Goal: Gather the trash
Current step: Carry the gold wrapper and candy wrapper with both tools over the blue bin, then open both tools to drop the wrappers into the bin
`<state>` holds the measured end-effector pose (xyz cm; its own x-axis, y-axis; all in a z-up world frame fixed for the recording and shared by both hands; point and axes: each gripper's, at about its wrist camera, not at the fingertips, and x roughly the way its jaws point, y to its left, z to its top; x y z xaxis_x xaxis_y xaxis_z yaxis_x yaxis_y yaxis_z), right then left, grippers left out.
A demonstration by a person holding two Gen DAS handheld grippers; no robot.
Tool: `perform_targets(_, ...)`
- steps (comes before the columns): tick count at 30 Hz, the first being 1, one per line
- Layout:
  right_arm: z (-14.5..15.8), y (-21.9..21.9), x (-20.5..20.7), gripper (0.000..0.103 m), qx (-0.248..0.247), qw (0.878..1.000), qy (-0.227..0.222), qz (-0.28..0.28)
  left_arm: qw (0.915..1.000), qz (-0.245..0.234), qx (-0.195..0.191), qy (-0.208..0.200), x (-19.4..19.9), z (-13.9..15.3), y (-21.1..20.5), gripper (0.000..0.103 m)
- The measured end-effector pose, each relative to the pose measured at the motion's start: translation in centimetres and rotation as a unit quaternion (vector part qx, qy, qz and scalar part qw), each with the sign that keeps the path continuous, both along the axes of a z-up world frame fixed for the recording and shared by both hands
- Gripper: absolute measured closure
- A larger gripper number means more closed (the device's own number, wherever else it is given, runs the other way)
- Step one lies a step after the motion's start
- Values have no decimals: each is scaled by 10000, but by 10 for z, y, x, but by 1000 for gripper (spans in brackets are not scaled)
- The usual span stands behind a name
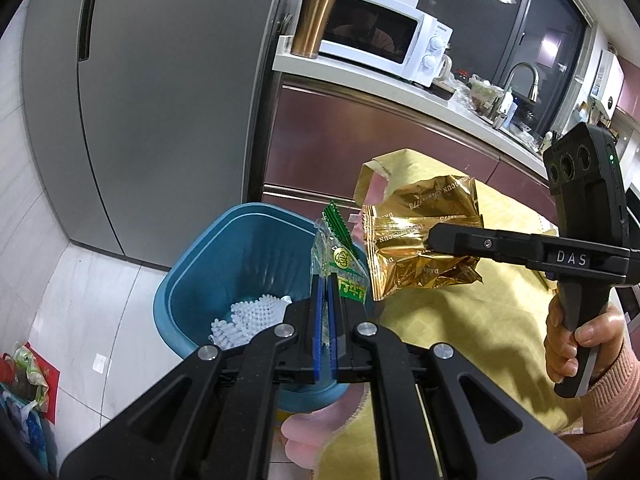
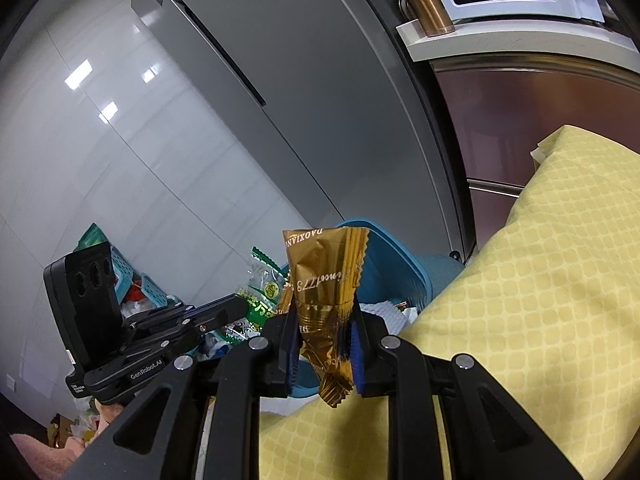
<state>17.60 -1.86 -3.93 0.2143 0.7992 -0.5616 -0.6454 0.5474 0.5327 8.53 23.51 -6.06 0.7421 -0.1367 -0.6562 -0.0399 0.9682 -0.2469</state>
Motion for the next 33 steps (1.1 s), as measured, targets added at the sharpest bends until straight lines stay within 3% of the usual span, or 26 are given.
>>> perform_targets(27,-29,41,15,80,-669,9976,188,-16,9986,253,-97,454,30,-42,11,100)
perform_targets(33,-33,52,13,75,-825,9964,189,1,9977,294,-194,575,39,-54,13,100)
